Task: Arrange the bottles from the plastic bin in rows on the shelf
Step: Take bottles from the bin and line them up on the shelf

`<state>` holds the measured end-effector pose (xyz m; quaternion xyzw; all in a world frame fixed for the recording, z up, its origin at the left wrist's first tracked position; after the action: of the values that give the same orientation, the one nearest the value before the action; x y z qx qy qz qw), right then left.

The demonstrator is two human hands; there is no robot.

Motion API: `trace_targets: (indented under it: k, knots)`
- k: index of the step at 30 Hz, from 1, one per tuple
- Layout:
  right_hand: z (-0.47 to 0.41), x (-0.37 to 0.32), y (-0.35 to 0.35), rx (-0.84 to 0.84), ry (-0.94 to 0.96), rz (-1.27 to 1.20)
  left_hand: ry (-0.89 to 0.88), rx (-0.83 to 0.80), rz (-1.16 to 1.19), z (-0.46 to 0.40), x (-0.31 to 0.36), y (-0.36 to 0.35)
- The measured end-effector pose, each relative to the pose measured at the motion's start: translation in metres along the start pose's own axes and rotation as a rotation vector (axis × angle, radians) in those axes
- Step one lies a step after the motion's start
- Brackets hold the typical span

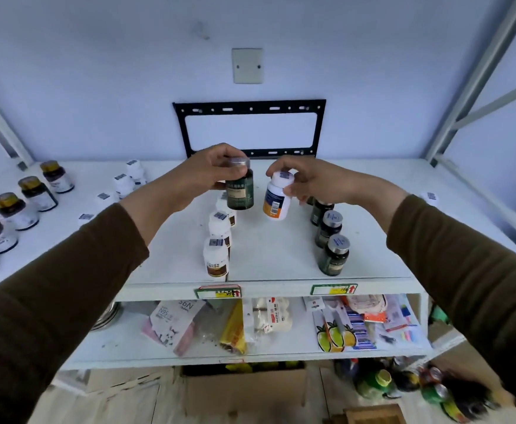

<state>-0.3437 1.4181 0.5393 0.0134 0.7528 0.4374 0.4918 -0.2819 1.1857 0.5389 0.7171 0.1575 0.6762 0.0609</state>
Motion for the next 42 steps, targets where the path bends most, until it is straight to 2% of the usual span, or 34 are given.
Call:
trace_targets:
  k: [8,16,18,27,35,42]
  knots:
    - [0.007,0.029,0.061,0.140,-0.158,-0.004,-0.043,-0.152,0.048,-0.058,0.009,-0.045]
    - [0.024,0.079,0.134,0.505,-0.199,0.133,-0.088,-0.265,0.088,-0.110,0.039,-0.136]
    - [0.029,0.101,0.149,0.527,-0.206,0.220,-0.090,-0.283,0.087,-0.120,0.045,-0.163]
    - [0.032,0.218,0.205,0.359,-0.228,0.582,-0.044,-0.306,0.043,-0.164,0.050,-0.272]
    - [0.018,0.283,0.212,0.095,-0.290,0.704,0.022,-0.301,-0.014,-0.181,0.032,-0.311]
    - [0.011,0.301,0.213,0.019,-0.282,0.756,0.060,-0.305,-0.043,-0.192,0.020,-0.317]
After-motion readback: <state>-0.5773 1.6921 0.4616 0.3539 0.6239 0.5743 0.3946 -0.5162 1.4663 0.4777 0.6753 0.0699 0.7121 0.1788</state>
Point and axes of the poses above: each hand's wrist, its own z-axis away from the middle knuckle, its own y-axis out of the back of the hand, x = y × z, the point moved 2 cm from there along -z, towards the middle knuckle, and after that the axes turned 12 degrees about x, right-handed, at the moved point
